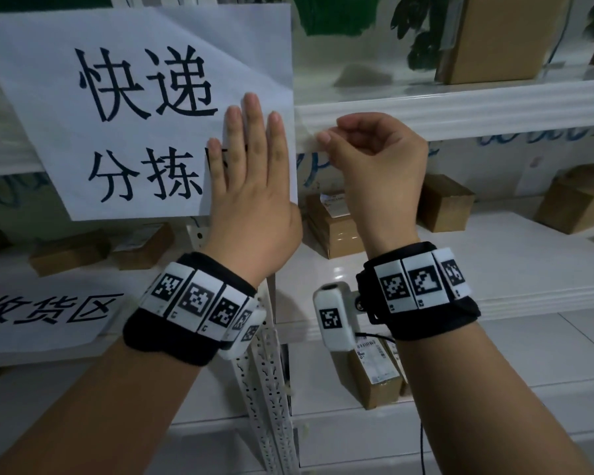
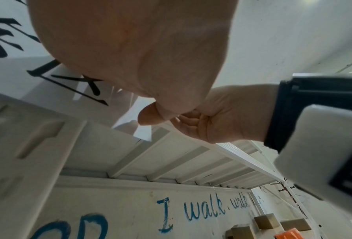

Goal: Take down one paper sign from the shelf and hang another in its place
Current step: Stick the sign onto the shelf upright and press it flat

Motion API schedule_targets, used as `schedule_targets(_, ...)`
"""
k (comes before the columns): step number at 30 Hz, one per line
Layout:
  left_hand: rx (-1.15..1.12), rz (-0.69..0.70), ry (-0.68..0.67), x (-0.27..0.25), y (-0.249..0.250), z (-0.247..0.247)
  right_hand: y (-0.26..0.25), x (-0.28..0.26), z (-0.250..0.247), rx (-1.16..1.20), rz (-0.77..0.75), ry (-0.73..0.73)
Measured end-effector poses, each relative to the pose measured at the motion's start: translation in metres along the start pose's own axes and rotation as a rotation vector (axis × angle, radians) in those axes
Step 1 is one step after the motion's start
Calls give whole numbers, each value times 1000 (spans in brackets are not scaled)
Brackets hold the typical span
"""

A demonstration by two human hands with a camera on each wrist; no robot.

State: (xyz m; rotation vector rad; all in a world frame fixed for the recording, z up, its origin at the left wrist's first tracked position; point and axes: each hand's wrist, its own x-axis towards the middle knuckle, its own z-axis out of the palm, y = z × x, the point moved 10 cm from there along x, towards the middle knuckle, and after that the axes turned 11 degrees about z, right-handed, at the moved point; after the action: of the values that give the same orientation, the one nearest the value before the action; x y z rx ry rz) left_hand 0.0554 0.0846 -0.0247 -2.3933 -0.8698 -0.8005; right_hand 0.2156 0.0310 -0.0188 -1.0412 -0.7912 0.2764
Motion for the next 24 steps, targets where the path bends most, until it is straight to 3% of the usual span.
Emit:
schedule_targets(9, 80, -16, 57, -1, 12, 11, -10, 5, -12, -148, -100, 86)
schedule_targets(14, 130, -14, 65, 0, 7, 15, -11, 14, -21, -205, -99, 55)
schedule_targets(20, 192, -10, 100, -1, 1, 13, -20, 30, -53, -361, -142, 183)
schedule_targets(22, 211, -7, 119, -2, 1, 11, -30, 22, -41, -422, -223, 140)
schedule_targets(24, 215, -11, 133, -2, -1, 12, -53, 2, -13, -478, -456, 7)
